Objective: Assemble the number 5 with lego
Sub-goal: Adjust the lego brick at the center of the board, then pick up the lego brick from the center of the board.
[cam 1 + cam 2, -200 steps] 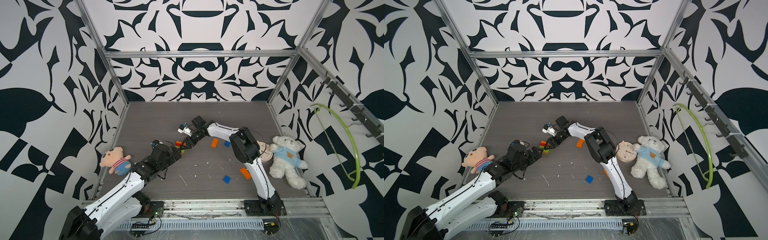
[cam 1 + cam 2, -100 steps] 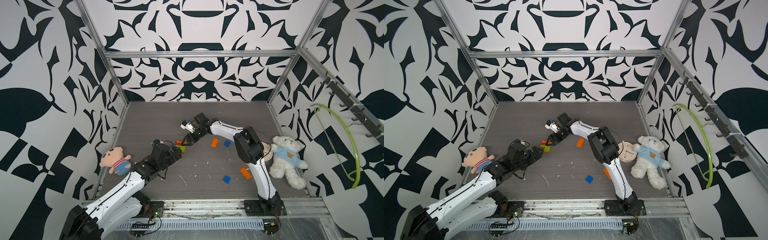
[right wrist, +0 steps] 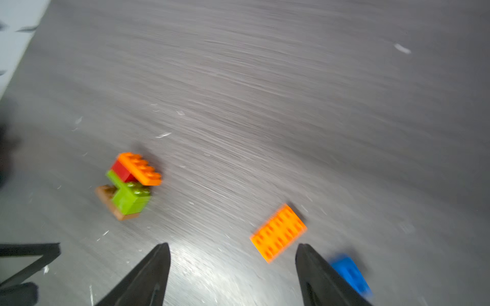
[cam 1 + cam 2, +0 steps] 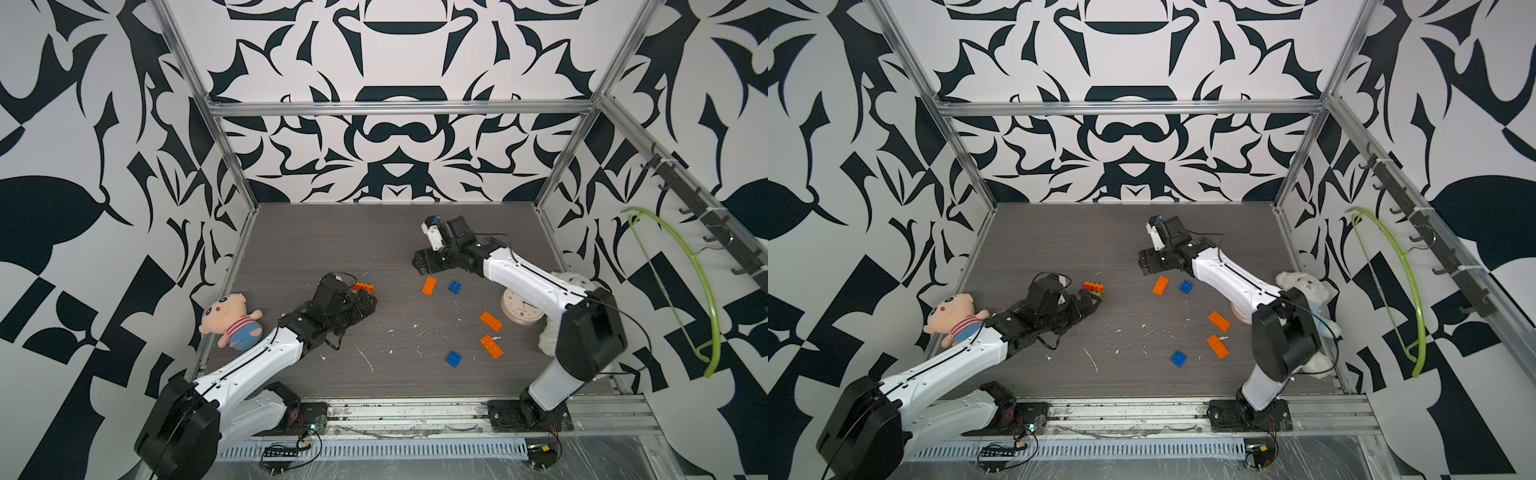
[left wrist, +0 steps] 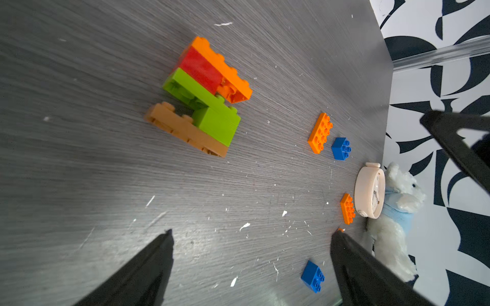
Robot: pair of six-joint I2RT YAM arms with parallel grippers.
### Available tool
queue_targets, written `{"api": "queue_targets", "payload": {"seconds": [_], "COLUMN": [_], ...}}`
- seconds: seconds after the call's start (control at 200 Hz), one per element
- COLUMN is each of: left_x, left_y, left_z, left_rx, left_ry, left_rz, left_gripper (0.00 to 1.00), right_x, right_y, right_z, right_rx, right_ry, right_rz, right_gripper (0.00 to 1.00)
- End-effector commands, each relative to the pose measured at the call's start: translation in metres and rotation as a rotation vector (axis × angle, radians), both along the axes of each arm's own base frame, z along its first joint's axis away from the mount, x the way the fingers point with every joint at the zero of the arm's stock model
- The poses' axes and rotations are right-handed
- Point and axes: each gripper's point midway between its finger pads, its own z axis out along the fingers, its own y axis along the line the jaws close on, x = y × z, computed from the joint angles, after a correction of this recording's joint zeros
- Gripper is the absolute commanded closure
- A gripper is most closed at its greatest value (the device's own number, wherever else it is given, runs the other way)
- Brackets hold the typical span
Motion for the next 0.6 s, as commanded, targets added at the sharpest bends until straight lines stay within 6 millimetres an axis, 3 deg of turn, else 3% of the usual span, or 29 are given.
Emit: {"api": "queue_targets", "payload": {"seconds": [0.0, 0.165, 0.46, 0.595], "left_x": [0.008, 0.01, 0.018, 0.023], "left_y": [-0.026, -0.054, -0.101, -0.111], "left_z": [0.023, 0.024, 0.006, 0.005], "left_rx": [-0.031, 0.034, 0.097, 0.095], "left_ry": [-0.059, -0.051, -0.001, 0.003], "left_rz": [-0.074, -0.125, -0.193, -0.197], "left_gripper": [0.01, 0.01, 0.01, 0.01], "right_x": [-0.023, -0.03, -0.014, -0.007], "right_y": [-0.038, -0.045, -0.019, -0.009], "right_z": [-0.039, -0.067, -0.087, -0.086], "right_rx": [-0.056, -0.069, -0.04, -0.029], "right_ry": [0.166, 0.258, 0.326, 0.324], "right_rz": [-0.222, -0.328, -0.329, -0.333], "right_gripper": [0.21, 0.26, 0.33, 0.35]}}
